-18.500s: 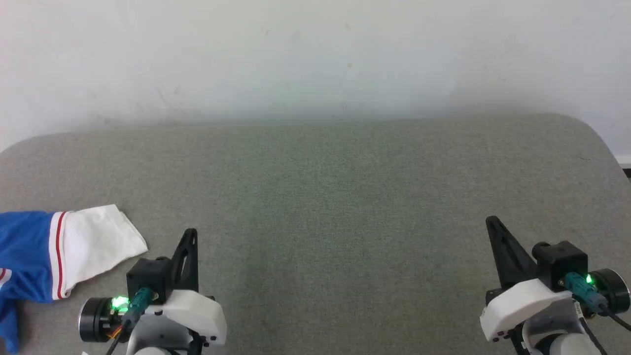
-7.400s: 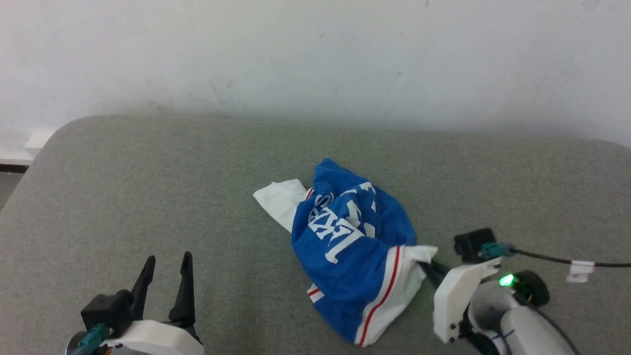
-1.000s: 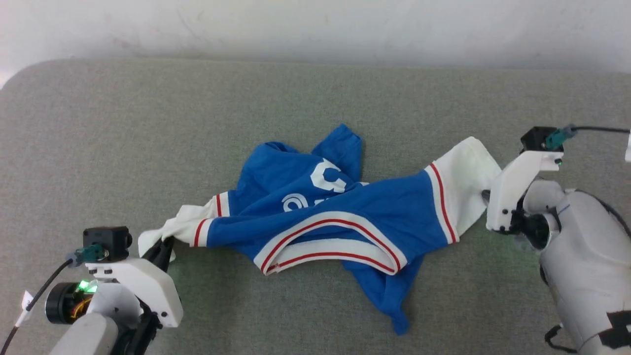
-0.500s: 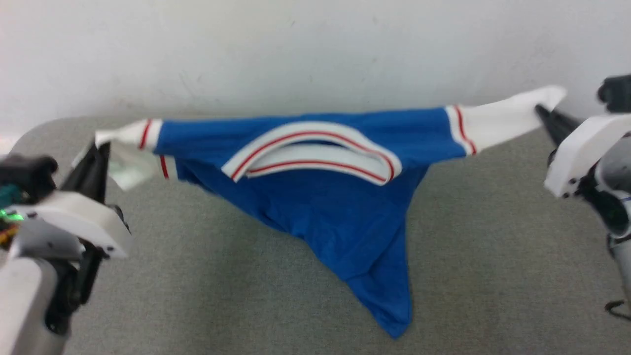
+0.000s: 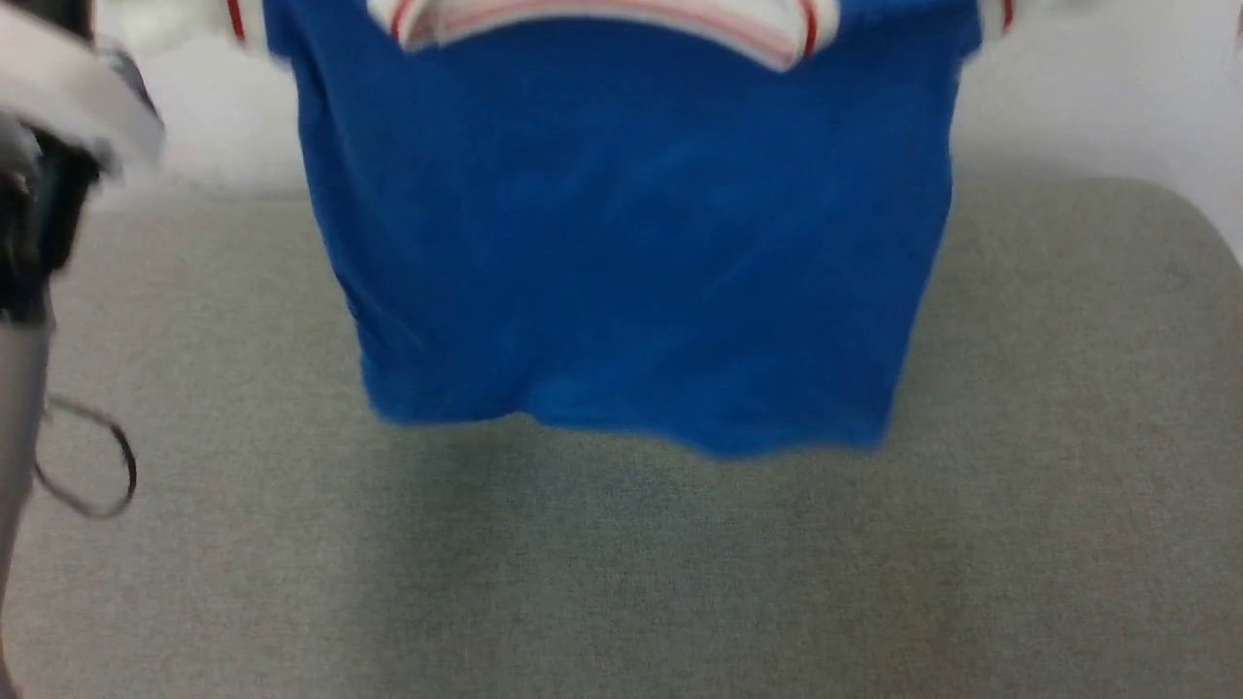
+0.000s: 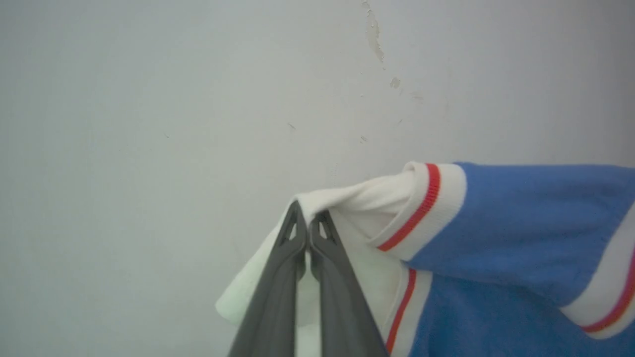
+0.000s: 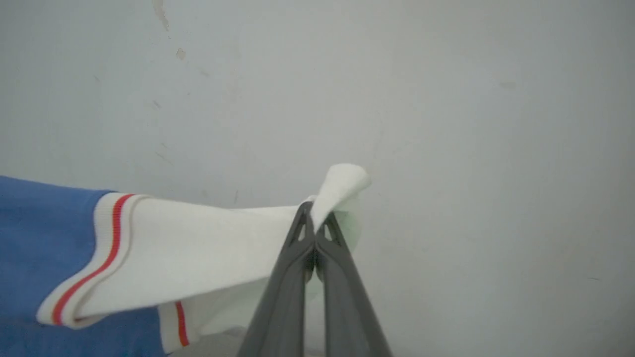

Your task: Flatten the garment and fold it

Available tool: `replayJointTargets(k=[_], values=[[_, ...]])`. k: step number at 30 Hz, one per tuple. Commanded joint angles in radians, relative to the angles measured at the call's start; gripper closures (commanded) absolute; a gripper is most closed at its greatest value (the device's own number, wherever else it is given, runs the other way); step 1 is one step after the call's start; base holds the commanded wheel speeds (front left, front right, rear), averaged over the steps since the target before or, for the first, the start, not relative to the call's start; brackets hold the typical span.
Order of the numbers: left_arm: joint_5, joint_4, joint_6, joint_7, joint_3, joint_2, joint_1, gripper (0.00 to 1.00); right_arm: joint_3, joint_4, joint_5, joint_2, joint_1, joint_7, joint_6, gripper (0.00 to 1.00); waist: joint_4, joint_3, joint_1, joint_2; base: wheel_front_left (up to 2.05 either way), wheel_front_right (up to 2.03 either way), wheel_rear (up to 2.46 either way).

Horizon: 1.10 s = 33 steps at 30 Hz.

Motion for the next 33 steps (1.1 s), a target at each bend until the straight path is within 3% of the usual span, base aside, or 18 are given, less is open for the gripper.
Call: replayJointTargets(k=[1, 10, 17, 25, 33], values=[[0.004, 0.036, -0.013, -0.018, 0.0, -0.01, -0.049, 1.0, 0.003, 0.031, -0.02, -0.003, -0.041, -0.033, -0.001, 1.0, -0.019, 0.078, -0.0001, 0.0, 0.0, 0.0, 0.0], [0.089, 0.359, -0.059, -0.202, -0.002, -0.029, -0.4, 1.0, 0.08, 0.326, -0.106, 0.058, -0.378, -0.327, -0.001, 1.0, -0.063, 0.263, -0.0001, 0.0, 0.0, 0.0, 0.0], [0.101, 0.556, -0.106, -0.278, -0.024, -0.062, -0.512, 1.0, 0.156, 0.534, -0.11, 0.106, -0.496, -0.459, -0.001, 1.0, -0.066, 0.339, -0.0001, 0.0, 0.0, 0.0, 0.0], [0.072, 0.744, -0.156, -0.313, -0.047, -0.099, -0.485, 1.0, 0.272, 0.707, -0.055, 0.159, -0.483, -0.546, -0.001, 1.0, -0.064, 0.356, -0.0001, 0.0, 0.0, 0.0, 0.0], [-0.01, 0.819, -0.18, -0.332, -0.053, -0.159, -0.28, 1.0, 0.42, 0.714, 0.068, 0.14, -0.272, -0.624, -0.001, 1.0, -0.041, 0.222, -0.0001, 0.0, 0.0, 0.0, 0.0]])
